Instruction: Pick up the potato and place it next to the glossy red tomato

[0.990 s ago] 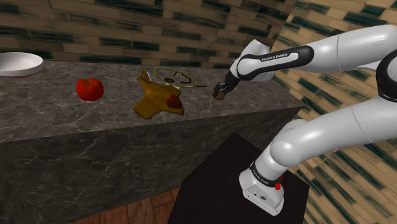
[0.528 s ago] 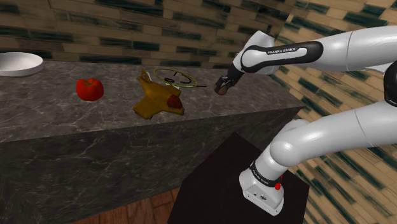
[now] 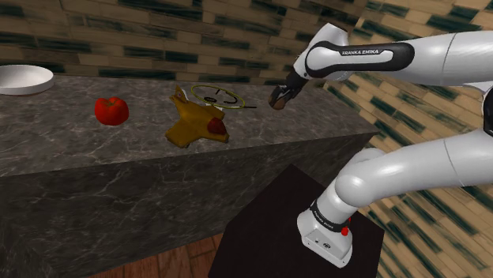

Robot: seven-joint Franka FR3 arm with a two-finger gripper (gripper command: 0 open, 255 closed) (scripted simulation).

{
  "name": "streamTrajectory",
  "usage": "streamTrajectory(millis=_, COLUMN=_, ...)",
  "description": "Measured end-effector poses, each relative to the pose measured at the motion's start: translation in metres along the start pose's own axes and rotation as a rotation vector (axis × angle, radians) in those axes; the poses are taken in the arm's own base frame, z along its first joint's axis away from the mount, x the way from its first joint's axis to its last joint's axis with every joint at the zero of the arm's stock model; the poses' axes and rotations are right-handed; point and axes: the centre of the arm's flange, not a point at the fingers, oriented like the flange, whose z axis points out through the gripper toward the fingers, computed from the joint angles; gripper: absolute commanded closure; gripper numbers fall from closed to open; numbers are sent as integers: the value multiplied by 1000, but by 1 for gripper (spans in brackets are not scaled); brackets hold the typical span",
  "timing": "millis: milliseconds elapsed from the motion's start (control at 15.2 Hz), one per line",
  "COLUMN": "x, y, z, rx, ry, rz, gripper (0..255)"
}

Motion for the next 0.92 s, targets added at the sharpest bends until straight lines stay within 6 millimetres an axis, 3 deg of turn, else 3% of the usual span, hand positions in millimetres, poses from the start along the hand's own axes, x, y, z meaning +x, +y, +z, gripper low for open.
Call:
streamTrajectory(millis=132, x=3, y=-6, z=-4, rx=0, ry=0, rz=0, gripper=255)
streamTrajectory(millis=396, x=14, y=-49, z=1, rx=-1, ry=-1, rz=-1, gripper=255)
streamTrajectory(millis=924, x=37, y=-155, z=17, rx=-1, ry=-1, rz=-1, gripper=255)
